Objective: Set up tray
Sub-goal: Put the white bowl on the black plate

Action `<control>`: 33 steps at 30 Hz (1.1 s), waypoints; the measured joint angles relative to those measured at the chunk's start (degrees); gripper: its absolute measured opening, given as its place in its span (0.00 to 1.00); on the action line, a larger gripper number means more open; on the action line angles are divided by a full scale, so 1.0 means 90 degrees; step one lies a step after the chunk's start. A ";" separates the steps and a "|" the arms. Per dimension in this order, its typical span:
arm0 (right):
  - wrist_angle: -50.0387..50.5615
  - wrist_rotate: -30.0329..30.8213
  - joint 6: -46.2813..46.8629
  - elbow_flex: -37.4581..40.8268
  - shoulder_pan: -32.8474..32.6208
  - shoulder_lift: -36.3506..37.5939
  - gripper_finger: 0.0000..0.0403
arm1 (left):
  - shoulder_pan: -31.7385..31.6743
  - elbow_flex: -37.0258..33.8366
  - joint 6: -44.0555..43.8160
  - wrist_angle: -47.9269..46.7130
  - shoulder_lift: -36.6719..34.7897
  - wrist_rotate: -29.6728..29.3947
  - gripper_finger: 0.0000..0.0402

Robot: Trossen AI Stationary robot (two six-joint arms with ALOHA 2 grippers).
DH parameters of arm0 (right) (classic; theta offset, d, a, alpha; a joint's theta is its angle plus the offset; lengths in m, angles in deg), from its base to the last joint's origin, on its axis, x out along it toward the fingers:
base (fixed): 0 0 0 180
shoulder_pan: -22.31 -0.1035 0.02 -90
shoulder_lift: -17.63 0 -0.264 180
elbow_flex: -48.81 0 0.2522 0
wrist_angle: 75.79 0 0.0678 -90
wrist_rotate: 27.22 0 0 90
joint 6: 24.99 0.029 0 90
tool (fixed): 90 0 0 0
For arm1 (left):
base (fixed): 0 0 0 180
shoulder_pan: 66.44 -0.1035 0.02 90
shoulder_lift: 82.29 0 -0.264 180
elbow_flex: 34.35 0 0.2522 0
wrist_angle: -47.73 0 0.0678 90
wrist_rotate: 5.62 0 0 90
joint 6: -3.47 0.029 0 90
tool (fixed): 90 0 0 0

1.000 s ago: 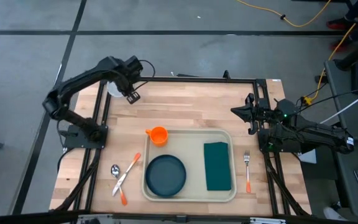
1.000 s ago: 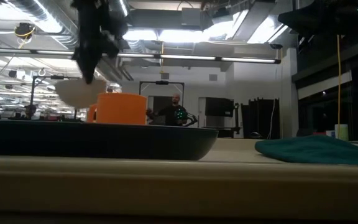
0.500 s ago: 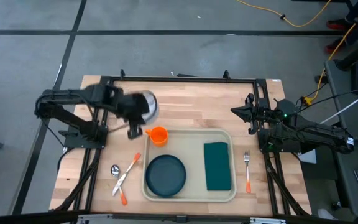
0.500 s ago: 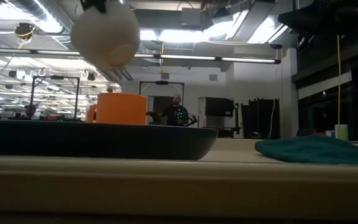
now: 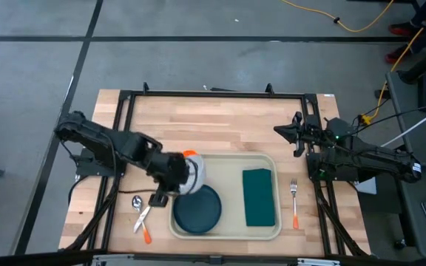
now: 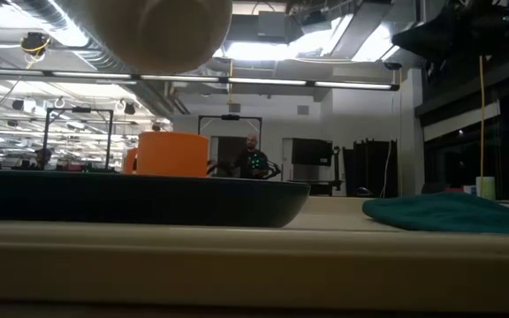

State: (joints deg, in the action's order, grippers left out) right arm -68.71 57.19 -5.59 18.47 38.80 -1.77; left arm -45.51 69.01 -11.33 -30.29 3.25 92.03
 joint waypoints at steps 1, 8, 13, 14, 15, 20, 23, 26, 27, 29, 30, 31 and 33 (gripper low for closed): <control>0.0035 0.0000 0.0049 0.0000 -0.0001 0.0000 0.01 | 0.0096 0.0004 0.0036 0.0005 0.0074 0.0066 0.00; 0.0321 -0.0006 0.0290 0.0002 0.0000 0.0000 0.01 | 0.0649 0.0010 -0.0109 0.0202 0.0837 0.0113 0.00; 0.0462 -0.0058 0.0335 0.0002 -0.0002 0.0002 0.01 | 0.0868 0.0010 -0.0140 0.0868 0.1528 0.0099 0.00; 0.0506 -0.0058 0.0347 0.0002 0.0000 0.0000 0.01 | 0.0892 0.0010 -0.0152 0.0982 0.1653 0.0106 0.00; 0.0547 -0.0064 0.0347 0.0002 0.0000 0.0000 0.01 | 0.0896 0.0010 -0.0152 0.1050 0.1791 0.0093 0.00; 0.0691 -0.0351 0.0325 0.0002 -0.0002 0.0000 0.01 | 0.0867 0.0005 -0.0281 0.0852 0.2247 0.0060 0.00; 0.0786 -0.0495 0.0323 0.0002 0.0000 0.0000 0.01 | 0.0867 0.0005 -0.0453 0.0859 0.2336 -0.0005 0.00; 0.0904 -0.0515 0.0327 0.0002 0.0000 0.0002 0.01 | 0.0877 0.0005 -0.0656 0.1086 0.2321 -0.0180 0.00; 0.0954 -0.0516 0.0325 0.0002 -0.0001 0.0000 0.01 | 0.0877 0.0005 -0.0710 0.1157 0.2324 -0.0252 0.00; 0.0966 -0.0515 0.0318 0.0002 -0.0001 0.0000 0.01 | 0.0877 0.0005 -0.0776 0.1181 0.2324 -0.0328 0.00; 0.0963 -0.0515 0.0317 0.0002 -0.0001 0.0001 0.01 | 0.0876 0.0005 -0.0776 0.1190 0.2324 -0.0333 0.00; 0.0949 -0.0515 0.0315 0.0002 0.0000 0.0002 0.01 | 0.0872 0.0005 -0.0778 0.1196 0.2342 -0.0355 0.00; 0.0947 -0.0515 0.0310 0.0002 0.0000 0.0000 0.01 | 0.0872 0.0005 -0.0769 0.1185 0.2412 -0.0406 0.00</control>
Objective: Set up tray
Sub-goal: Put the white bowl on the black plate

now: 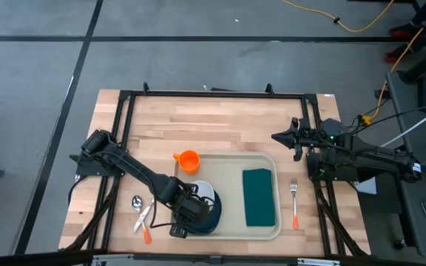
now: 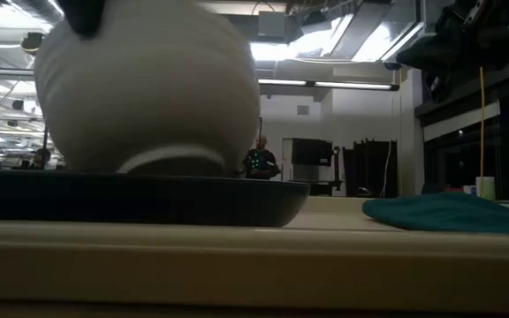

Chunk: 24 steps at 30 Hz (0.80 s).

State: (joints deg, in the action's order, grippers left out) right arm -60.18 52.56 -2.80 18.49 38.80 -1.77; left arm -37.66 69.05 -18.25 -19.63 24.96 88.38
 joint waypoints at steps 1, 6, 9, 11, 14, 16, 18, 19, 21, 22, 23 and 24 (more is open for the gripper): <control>0.0000 0.0000 -0.0005 0.0000 -0.0002 0.0000 0.01 | 0.0000 -0.0002 0.0018 -0.0037 0.0023 -0.0003 0.00; -0.0022 0.0000 -0.0012 0.0000 -0.0002 0.0002 0.01 | -0.0012 0.0000 0.0044 -0.0028 0.0248 0.0142 0.00; -0.0027 0.0002 -0.0012 0.0000 0.0000 0.0002 0.01 | 0.0034 0.0010 0.0024 -0.0008 0.0340 0.0255 0.00; -0.0029 0.0002 0.0002 0.0000 0.0000 0.0002 0.01 | 0.0080 0.0016 0.0008 -0.0001 0.0380 0.0274 0.00; -0.0030 0.0002 0.0004 0.0000 0.0000 0.0002 0.01 | 0.0116 0.0012 -0.0136 0.0058 0.0378 0.0366 0.00; -0.0032 0.0002 -0.0001 0.0000 0.0000 0.0002 0.01 | 0.0143 0.0012 -0.0175 0.0081 0.0374 0.0402 0.00; -0.0033 0.0002 -0.0002 0.0000 -0.0002 0.0002 0.01 | 0.0178 0.0012 -0.0189 0.0094 0.0363 0.0429 0.00; -0.0032 0.0002 -0.0002 0.0000 0.0000 0.0002 0.01 | 0.0190 0.0012 -0.0216 0.0115 0.0363 0.0462 0.01; -0.0032 0.0002 -0.0005 0.0000 -0.0002 0.0002 0.01 | 0.0189 0.0010 -0.0293 0.0142 0.0363 0.0506 0.01; -0.0033 0.0002 -0.0005 0.0000 0.0000 0.0002 0.01 | 0.0187 0.0010 -0.0344 0.0165 0.0363 0.0518 0.02; -0.0034 0.0002 -0.0007 0.0000 0.0000 0.0002 0.01 | 0.0187 0.0009 -0.0357 0.0176 0.0363 0.0548 0.02; -0.0034 0.0002 -0.0010 0.0000 0.0000 0.0002 0.01 | 0.0185 0.0005 -0.0347 0.0174 0.0363 0.0587 0.03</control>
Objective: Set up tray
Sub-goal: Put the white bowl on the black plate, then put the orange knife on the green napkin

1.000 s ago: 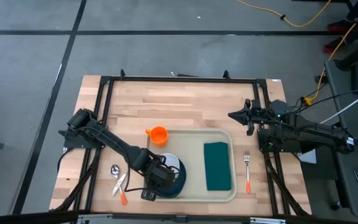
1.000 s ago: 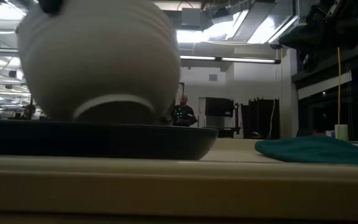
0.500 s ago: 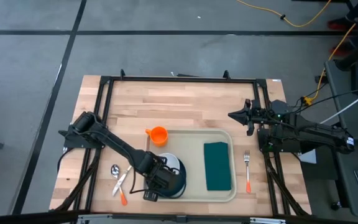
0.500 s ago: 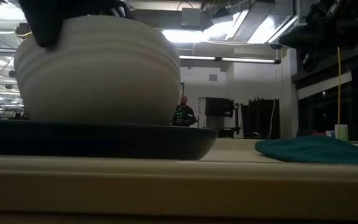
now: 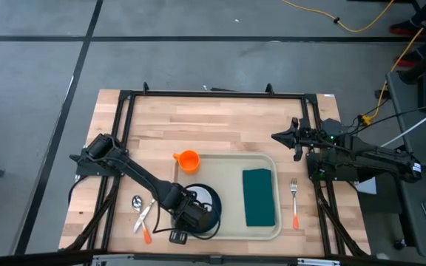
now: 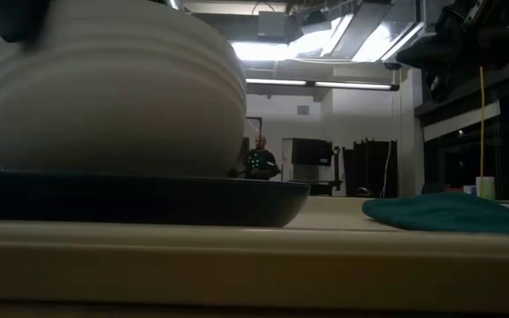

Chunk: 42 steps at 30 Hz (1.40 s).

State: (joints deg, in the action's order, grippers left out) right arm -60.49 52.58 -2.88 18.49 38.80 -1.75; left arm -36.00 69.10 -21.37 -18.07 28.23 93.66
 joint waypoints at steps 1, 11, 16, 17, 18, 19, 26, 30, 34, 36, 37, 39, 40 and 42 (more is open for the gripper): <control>0.0000 0.0000 0.0002 0.0000 0.0000 0.0000 0.01 | -0.0002 0.0000 0.0010 0.0002 0.0000 0.0017 0.04; -0.0050 0.0000 0.0010 0.0000 0.0000 0.0002 0.01 | -0.0017 -0.0010 -0.0224 0.0186 0.0005 0.0186 0.10; -0.0071 0.0000 0.0005 0.0000 0.0000 0.0002 0.01 | -0.0017 -0.0010 -0.0294 0.0338 0.0005 0.0219 0.15; -0.0073 0.0001 0.0005 0.0000 0.0000 0.0002 0.01 | -0.0017 -0.0010 -0.0302 0.0330 0.0005 0.0263 0.16; -0.0070 0.0000 0.0002 0.0000 0.0000 0.0002 0.01 | -0.0017 -0.0010 -0.0332 0.0331 0.0005 0.0277 0.17; -0.0070 0.0000 -0.0002 0.0000 0.0000 0.0002 0.01 | -0.0017 -0.0009 -0.0373 0.0332 0.0005 0.0286 0.18; -0.0081 0.0000 -0.0009 0.0000 0.0000 0.0002 0.01 | -0.0065 0.0833 -0.0420 -0.0702 0.0002 0.0287 0.22; -0.0085 -0.0159 -0.0010 0.0000 -0.0002 -0.0002 0.01 | -0.0109 0.1797 -0.0497 -0.1875 -0.0002 0.0113 0.24; -0.0090 -0.0377 -0.0009 0.0000 -0.0002 -0.0002 0.01 | -0.0002 0.2791 -0.0858 -0.3145 -0.0047 -0.0832 0.24; -0.0102 -0.0393 0.0011 0.0000 -0.0004 0.0000 0.01 | 0.0159 0.3030 -0.1351 -0.3522 -0.0186 -0.1409 0.24; -0.0104 -0.0393 0.0019 0.0000 -0.0002 0.0000 0.01 | 0.0260 0.3063 -0.1671 -0.3586 -0.0272 -0.1674 0.24; -0.0137 -0.0393 0.0019 0.0000 -0.0005 -0.0002 0.01 | 0.0494 0.3067 -0.2388 -0.3717 -0.0434 -0.2164 0.24; -0.0165 -0.0396 0.0017 0.0000 -0.0005 0.0000 0.01 | 0.0614 0.3066 -0.2759 -0.3809 -0.0484 -0.2406 0.24; -0.0240 -0.0398 0.0008 0.0000 -0.0007 0.0000 0.01 | 0.0838 0.3067 -0.3385 -0.4038 -0.0524 -0.2767 0.25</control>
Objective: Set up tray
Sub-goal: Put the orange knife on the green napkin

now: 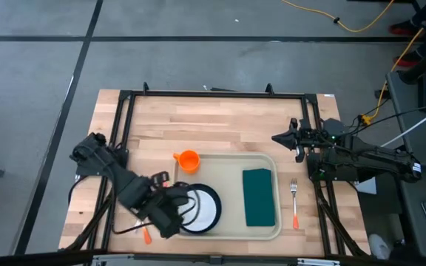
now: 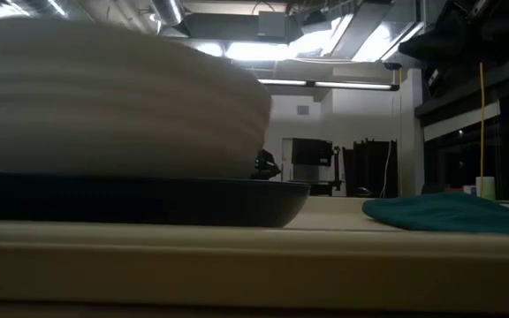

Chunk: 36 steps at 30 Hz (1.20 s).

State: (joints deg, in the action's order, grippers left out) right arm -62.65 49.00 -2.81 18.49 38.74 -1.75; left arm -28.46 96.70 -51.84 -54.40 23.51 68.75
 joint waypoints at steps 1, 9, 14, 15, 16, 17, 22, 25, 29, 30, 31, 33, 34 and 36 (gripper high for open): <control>-0.0046 0.0000 -0.0003 0.0000 0.0000 0.0000 0.01 | 0.0093 -0.0003 -0.0244 -0.0155 0.0000 -0.0103 0.25; -0.0346 -0.0336 -0.0020 0.0000 -0.0002 0.0002 0.01 | 0.0068 -0.0710 -0.1206 -0.0189 -0.0009 0.0145 0.41; -0.0354 -0.0442 -0.0030 0.0000 -0.0002 0.0000 0.01 | -0.0144 -0.1431 -0.2028 -0.0186 -0.0003 0.0451 0.55; -0.0368 -0.0442 -0.0030 0.0000 -0.0002 0.0000 0.01 | -0.0173 -0.1599 -0.2156 -0.0179 -0.0003 0.0571 0.57; -0.0385 -0.0442 -0.0029 0.0000 -0.0002 0.0000 0.01 | -0.0195 -0.1765 -0.2249 -0.0180 0.0000 0.0662 0.59; -0.0389 -0.0442 -0.0025 0.0000 -0.0002 0.0000 0.01 | -0.0206 -0.1929 -0.2327 -0.0183 -0.0007 0.0721 0.61; -0.0386 -0.0442 -0.0005 0.0000 -0.0005 0.0002 0.01 | -0.0172 -0.2773 -0.2997 0.0176 -0.0324 0.0917 0.64; -0.0386 -0.0444 0.0002 0.0000 -0.0005 0.0002 0.01 | -0.0081 -0.3099 -0.3290 0.0409 -0.0584 0.1013 0.64; -0.0384 -0.0473 0.0015 0.0000 -0.0005 0.0002 0.01 | 0.0057 -0.3332 -0.3844 0.0395 -0.0956 0.0766 0.63; -0.0384 -0.0478 0.0013 0.0000 -0.0005 0.0002 0.01 | 0.0106 -0.3425 -0.4032 0.0414 -0.1064 0.0591 0.63; -0.0384 -0.0478 0.0009 0.0000 -0.0007 0.0002 0.01 | 0.0163 -0.3540 -0.4240 0.0436 -0.1184 0.0392 0.63; -0.0384 -0.0478 0.0006 0.0000 -0.0007 0.0002 0.01 | 0.0264 -0.3839 -0.4696 0.0512 -0.1461 0.0175 0.63; -0.0381 -0.0478 0.0005 0.0000 -0.0007 0.0002 0.01 | 0.0298 -0.4059 -0.4897 0.0628 -0.1636 0.0192 0.63; -0.0382 -0.0478 0.0006 0.0000 -0.0007 0.0002 0.01 | 0.0335 -0.4515 -0.5152 0.1015 -0.1993 0.0453 0.62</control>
State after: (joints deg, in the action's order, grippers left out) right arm -66.09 44.69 -2.76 18.49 38.67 -1.73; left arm -25.45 56.07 -98.20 -45.27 5.57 72.83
